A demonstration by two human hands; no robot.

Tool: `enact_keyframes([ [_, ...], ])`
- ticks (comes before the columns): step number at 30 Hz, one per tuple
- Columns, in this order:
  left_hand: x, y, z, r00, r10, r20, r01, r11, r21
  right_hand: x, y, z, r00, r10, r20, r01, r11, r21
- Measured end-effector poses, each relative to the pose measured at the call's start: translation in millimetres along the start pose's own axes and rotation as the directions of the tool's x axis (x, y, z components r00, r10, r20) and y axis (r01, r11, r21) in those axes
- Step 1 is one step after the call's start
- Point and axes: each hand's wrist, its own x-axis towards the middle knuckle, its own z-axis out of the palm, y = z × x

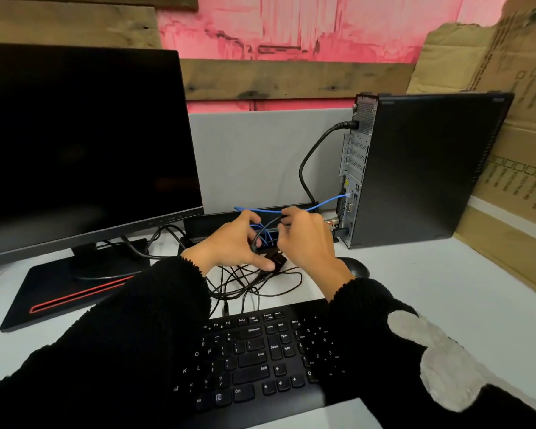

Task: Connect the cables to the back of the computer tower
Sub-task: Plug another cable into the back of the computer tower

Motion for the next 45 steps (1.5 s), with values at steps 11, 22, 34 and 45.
enact_keyframes([
  [11,-3.0,-12.9,-6.9,0.995,0.005,-0.095,0.000,0.999,0.051,7.6,9.1,-36.1,0.983,-0.043,-0.180,0.093,0.955,0.281],
  [22,10.6,18.7,3.1,0.966,0.139,-0.217,-0.155,0.986,-0.060,22.2,-54.8,-85.1,0.969,-0.099,-0.224,0.224,0.730,0.646],
  [34,16.0,22.2,-10.8,0.932,0.203,-0.300,-0.275,0.935,-0.222,33.5,-52.5,-108.7,0.972,0.193,-0.131,0.044,0.397,0.917],
  [45,31.1,58.8,-1.4,0.985,0.061,-0.160,-0.078,0.992,-0.102,5.2,3.4,-33.1,0.842,0.313,0.440,-0.508,0.182,0.842],
])
